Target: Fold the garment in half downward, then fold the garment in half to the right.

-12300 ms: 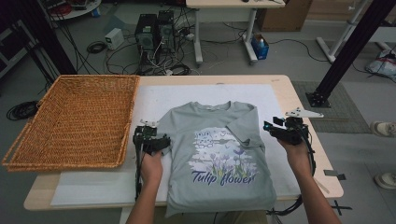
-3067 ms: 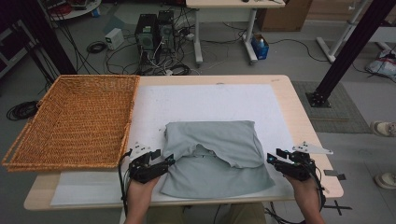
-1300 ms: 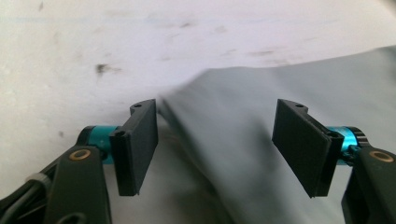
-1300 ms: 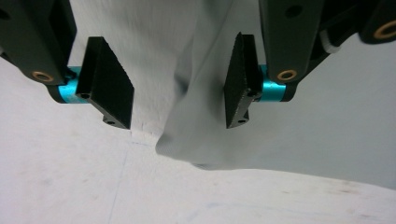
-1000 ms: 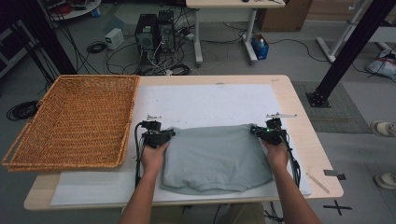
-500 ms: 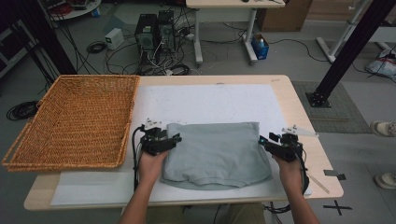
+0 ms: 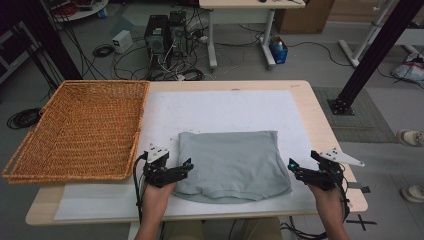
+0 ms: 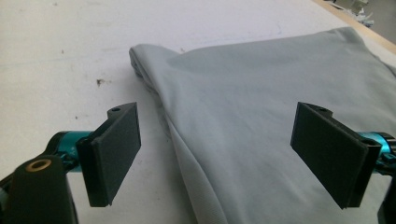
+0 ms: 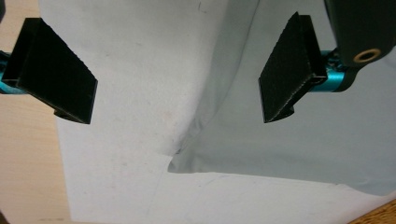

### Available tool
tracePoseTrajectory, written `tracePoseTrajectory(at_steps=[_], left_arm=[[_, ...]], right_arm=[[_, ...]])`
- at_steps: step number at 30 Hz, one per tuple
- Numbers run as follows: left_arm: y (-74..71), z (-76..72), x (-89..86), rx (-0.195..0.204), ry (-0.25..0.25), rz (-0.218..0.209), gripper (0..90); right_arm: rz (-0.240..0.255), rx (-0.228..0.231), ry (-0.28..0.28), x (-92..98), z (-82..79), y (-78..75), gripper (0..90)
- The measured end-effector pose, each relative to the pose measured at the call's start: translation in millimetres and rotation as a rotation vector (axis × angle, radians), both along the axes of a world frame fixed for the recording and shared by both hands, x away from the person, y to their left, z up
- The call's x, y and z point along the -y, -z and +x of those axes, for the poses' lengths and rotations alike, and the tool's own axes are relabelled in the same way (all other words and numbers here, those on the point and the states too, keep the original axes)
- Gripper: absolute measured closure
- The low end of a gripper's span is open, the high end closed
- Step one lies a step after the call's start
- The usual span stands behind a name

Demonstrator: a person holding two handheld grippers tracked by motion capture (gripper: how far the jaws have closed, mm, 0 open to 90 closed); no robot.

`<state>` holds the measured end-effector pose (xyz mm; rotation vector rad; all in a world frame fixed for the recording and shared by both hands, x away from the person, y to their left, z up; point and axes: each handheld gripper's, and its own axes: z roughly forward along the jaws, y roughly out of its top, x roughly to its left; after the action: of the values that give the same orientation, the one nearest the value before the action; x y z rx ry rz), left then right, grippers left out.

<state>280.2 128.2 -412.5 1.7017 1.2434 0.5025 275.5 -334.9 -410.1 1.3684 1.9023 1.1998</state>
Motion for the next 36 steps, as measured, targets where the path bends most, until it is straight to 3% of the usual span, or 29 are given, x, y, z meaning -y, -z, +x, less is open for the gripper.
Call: tracePoseTrajectory(at_steps=[6, 15, 22, 25, 33, 36], left_arm=[[-8.1, -6.2, -1.5, 0.004, -0.007, 0.012, 16.0], [-8.7, -17.3, -4.0, -0.010, -0.020, 0.023, 16.1], [-5.9, -25.6, -3.6, -0.023, -0.053, 0.034, 16.0], [-1.9, -29.5, -1.7, -0.046, -0.063, 0.048, 16.0], [17.1, -44.2, 7.0, -0.105, -0.085, 0.103, 16.8], [24.0, -50.2, 9.2, -0.111, -0.081, 0.121, 24.2]], right_arm=[[-0.006, 0.016, 0.009, 1.9, -1.2, -6.7, 11.5], [-0.006, 0.003, -0.003, 3.8, 0.1, -9.3, 11.5], [-0.007, 0.021, -0.029, -2.5, 5.5, -19.1, 11.5], [0.005, 0.019, -0.041, -7.3, 8.0, -23.1, 11.5], [-0.026, 0.019, -0.114, -33.6, 16.0, -25.0, 11.6], [-0.037, 0.018, -0.138, -41.6, 18.8, -24.7, 11.5]])
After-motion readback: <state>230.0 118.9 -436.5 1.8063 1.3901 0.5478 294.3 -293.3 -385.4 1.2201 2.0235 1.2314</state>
